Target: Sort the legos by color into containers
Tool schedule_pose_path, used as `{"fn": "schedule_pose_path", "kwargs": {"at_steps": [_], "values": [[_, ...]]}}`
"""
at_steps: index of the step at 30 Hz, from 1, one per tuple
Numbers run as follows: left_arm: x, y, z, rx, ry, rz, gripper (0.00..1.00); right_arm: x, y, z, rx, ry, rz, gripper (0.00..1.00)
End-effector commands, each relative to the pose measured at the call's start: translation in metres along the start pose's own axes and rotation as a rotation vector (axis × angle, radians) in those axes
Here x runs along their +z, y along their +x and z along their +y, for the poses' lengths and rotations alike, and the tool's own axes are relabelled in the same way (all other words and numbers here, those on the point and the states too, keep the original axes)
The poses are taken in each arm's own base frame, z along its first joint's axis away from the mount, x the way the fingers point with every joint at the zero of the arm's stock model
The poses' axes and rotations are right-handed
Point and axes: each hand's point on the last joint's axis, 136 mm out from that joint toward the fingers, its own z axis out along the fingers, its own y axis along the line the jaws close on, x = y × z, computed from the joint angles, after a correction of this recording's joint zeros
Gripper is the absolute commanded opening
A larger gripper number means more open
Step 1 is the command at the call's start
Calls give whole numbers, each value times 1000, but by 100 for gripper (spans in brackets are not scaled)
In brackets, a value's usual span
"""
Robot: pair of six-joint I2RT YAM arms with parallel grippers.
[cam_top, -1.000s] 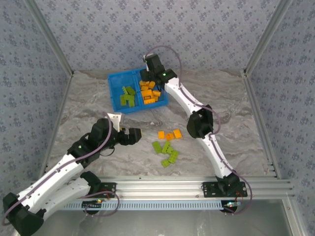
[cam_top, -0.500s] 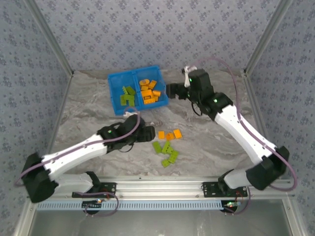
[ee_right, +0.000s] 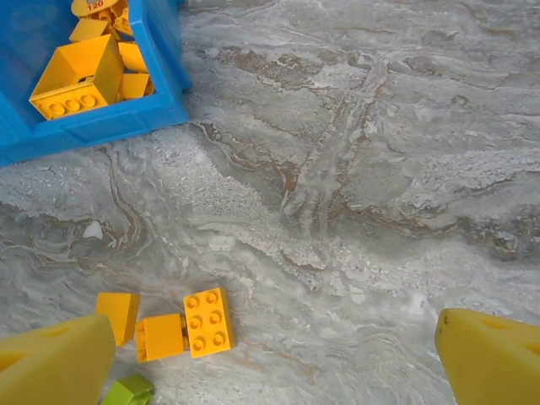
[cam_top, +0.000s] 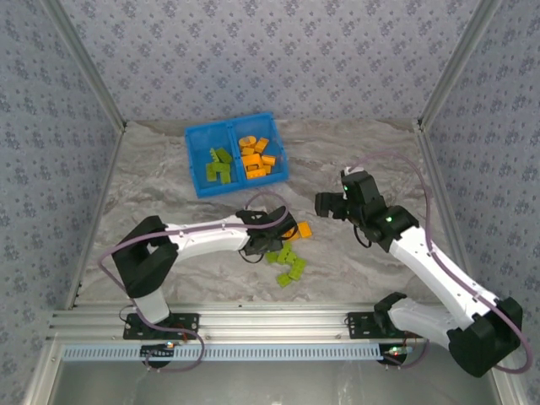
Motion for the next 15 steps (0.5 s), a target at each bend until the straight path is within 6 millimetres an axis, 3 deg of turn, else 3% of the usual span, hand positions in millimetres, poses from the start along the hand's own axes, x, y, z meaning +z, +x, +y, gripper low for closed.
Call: {"fn": "schedule_pose_path", "kwargs": {"at_steps": [1,6,15], "values": [[3,4,-5,-14,-27,26,60,-6,3,-13,26,41,-17,100],[15,17,-7,-10,-32,81,59,-5,5,-15,30,43,-20,100],[14,42,20,-2,-140,166,47,-7,2,-14,38,34,-25,100]]}}
